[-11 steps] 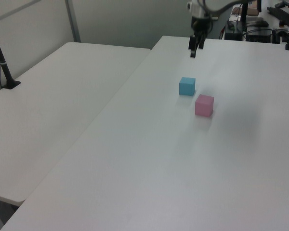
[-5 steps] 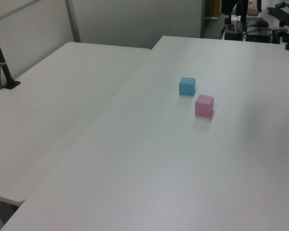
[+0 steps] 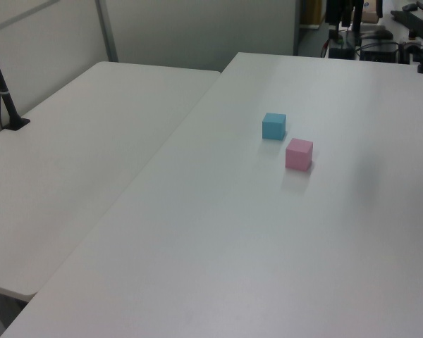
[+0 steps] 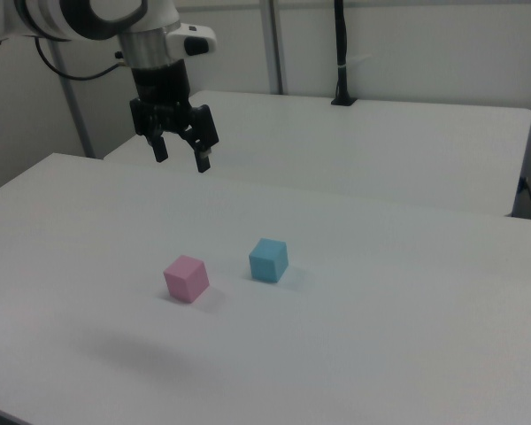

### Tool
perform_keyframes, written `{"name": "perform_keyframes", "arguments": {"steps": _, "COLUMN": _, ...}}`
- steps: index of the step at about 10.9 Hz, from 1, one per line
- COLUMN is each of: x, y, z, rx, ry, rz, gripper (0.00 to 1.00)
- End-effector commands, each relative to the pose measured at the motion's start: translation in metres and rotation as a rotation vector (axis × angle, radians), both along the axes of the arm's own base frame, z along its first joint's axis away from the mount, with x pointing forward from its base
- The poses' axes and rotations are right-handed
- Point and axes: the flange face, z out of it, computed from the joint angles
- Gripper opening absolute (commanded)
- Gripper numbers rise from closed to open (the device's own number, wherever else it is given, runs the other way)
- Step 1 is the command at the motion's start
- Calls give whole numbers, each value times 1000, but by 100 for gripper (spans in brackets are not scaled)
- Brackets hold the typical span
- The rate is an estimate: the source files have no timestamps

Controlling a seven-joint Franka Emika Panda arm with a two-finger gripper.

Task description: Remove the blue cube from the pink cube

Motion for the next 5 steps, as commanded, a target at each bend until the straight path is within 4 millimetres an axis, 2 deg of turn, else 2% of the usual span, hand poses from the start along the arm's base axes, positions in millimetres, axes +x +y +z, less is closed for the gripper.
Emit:
{"name": "perform_keyframes", "arguments": {"steps": 1, "x": -4, "y": -13, "z": 3, "rx": -6, "ry": -30, "rz": 62, "gripper": 100}}
{"name": "perform_keyframes", "arguments": {"steps": 5, "x": 2, "y": -11, "z": 1, "rx": 2, "ry": -51, "rz": 39, "gripper": 100}}
